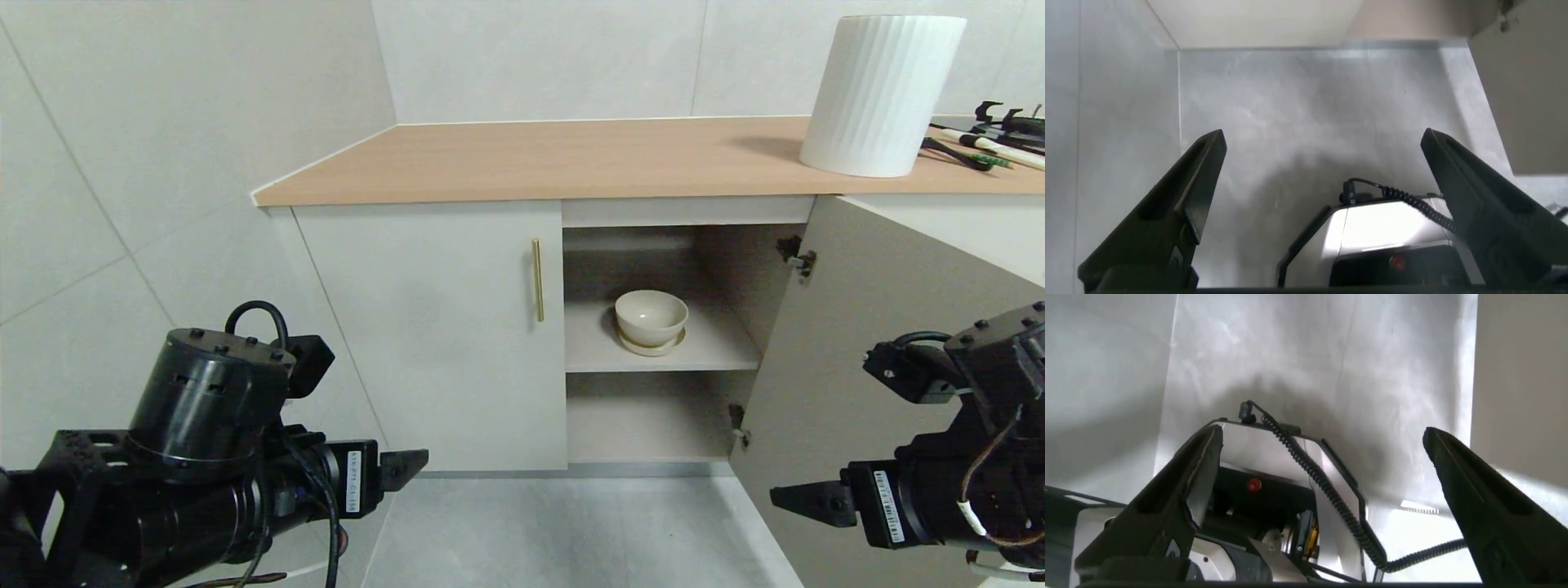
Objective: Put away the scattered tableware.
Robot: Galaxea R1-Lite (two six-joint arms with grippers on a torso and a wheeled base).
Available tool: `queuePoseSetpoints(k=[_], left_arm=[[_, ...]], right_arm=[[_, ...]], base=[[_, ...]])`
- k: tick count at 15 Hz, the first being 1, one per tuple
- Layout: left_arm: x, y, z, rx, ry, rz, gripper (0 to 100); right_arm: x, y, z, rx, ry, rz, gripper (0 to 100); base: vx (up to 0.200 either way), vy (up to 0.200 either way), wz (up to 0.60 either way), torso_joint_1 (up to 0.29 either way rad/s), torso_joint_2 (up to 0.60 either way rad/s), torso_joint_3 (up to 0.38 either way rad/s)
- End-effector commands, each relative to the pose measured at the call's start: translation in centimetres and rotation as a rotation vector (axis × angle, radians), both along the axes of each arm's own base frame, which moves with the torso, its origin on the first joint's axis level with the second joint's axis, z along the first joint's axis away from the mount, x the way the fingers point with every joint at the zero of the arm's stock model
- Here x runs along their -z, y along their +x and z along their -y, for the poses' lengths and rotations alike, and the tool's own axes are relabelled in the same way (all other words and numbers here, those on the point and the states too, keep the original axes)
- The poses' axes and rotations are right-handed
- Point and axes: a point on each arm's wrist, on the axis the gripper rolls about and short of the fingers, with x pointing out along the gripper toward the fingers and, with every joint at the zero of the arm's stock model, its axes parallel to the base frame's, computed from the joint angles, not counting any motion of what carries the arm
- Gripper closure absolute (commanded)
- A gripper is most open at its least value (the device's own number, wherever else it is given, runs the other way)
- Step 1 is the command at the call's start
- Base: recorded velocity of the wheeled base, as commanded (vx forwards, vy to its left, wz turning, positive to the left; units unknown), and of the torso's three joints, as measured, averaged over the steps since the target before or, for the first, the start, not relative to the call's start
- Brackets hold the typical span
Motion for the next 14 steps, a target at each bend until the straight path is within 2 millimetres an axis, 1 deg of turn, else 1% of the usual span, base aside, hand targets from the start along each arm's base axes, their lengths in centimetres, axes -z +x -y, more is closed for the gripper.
queuePoseSetpoints(k=[1,3,14], left_arm=[[0.03,0.04,0.02,-0.001,0.0,-0.001,0],[0.07,0.04,0.06,0.0,0.001,-0.002,0],[0.0,0.05,0.06,0.001,-0.001,0.003,0]], right_arm=[[0.09,-0.01,0.0,0.0,-0.004,-0.006,0],[0.13,-0.04,0.02,-0.005,-0.011,-0.01,0],[0.19,-0.26,0.2,-0.001,-0.034,-0.021,0]], base=[[-0.2,0.0,0.0,0.002,0.0,0.012],[-0.2,0.0,0.0,0.002,0.0,0.009],[0.0,0.0,0.0,0.0,0.0,0.0]])
